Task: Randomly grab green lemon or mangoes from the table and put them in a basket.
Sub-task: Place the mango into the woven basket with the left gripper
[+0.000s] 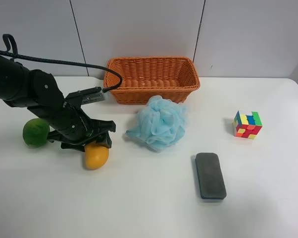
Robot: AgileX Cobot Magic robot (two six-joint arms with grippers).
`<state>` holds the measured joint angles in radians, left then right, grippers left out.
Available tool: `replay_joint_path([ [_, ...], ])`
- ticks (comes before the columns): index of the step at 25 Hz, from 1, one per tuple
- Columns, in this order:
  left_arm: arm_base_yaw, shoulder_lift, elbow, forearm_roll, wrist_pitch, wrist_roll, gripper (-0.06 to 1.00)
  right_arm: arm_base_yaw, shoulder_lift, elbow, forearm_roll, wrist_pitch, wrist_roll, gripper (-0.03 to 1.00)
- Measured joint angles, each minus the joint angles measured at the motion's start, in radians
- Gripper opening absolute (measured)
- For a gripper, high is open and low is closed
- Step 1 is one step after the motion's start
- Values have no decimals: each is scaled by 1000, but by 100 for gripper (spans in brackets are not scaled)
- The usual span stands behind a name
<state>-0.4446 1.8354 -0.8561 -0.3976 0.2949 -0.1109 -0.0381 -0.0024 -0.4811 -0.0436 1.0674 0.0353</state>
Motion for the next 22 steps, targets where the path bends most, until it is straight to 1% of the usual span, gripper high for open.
replay_joint_path([
  [8,0,-2,-1,0,7,1,64,0,0,0,0,0,0,99],
  [11,0,-36,-37,2,72,2,64,0,0,0,0,0,0,99],
  [14,0,-100,-120,30,139,2,64,0,0,0,0,0,0,99],
  [17,0,-143,-241,76,188,2,64,0,0,0,0,0,0,99],
  [19,0,-150,-326,123,210,2,64,0,0,0,0,0,0,99],
  [22,0,-132,-461,202,215,2,64,0,0,0,0,0,0,99],
])
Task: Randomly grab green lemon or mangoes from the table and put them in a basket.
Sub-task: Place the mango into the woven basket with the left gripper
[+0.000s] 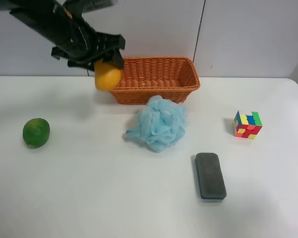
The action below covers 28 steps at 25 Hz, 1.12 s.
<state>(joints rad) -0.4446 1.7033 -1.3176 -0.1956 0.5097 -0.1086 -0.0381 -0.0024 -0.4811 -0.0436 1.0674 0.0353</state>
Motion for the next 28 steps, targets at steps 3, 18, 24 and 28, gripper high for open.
replay_joint_path([
  [3,0,61,-131,62,-15,0,64,0,0,0,0,0,0,99],
  [18,0,521,-496,196,-154,4,64,0,0,0,-1,0,0,99],
  [24,0,531,-503,210,-180,9,64,0,0,0,-1,0,0,99],
  [28,0,531,-504,210,-185,9,64,0,0,0,-1,0,0,99],
])
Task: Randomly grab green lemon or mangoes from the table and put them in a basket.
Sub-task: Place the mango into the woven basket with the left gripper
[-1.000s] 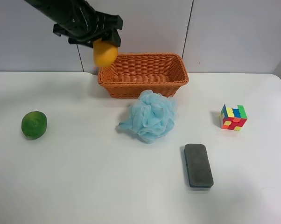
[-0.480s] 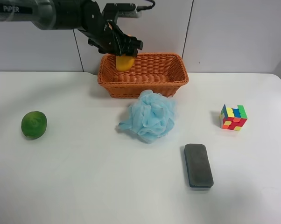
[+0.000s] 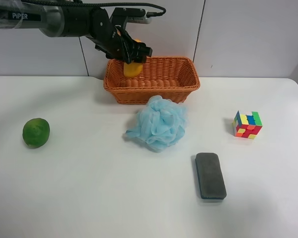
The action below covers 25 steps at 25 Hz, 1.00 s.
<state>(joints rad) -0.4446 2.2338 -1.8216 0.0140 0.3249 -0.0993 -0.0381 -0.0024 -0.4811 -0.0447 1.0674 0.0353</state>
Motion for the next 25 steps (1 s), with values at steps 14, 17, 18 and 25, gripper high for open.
replay_joint_path([
  [14,0,-2,0,0,10,3,99,0,0,0,0,0,0,99],
  [17,0,-3,0,0,25,3,99,0,0,0,0,0,0,99],
  [18,0,-3,0,0,31,3,99,0,0,0,0,0,0,99],
  [25,0,-69,-1,12,130,3,99,0,0,0,0,0,0,99],
])
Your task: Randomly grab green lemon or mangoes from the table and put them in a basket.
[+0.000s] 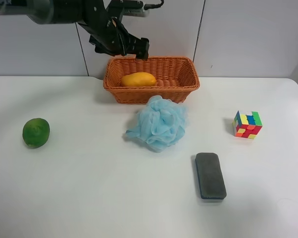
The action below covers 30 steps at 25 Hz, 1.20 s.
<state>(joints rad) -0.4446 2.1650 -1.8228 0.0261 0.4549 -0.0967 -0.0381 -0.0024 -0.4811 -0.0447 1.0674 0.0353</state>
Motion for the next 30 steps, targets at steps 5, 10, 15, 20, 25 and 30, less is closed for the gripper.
replay_joint_path([
  [5,0,-167,0,88,176,21,99,0,0,0,0,0,0,99],
  [10,0,-393,0,216,374,30,99,0,0,0,0,0,0,99],
  [15,0,-596,0,360,625,30,99,0,0,0,0,0,0,99],
  [20,0,-825,84,424,743,30,99,0,0,0,0,0,0,99],
  [25,0,-1101,336,433,753,25,99,0,0,0,0,0,0,99],
  [30,0,-1416,623,411,754,-48,99,0,0,0,0,0,0,99],
])
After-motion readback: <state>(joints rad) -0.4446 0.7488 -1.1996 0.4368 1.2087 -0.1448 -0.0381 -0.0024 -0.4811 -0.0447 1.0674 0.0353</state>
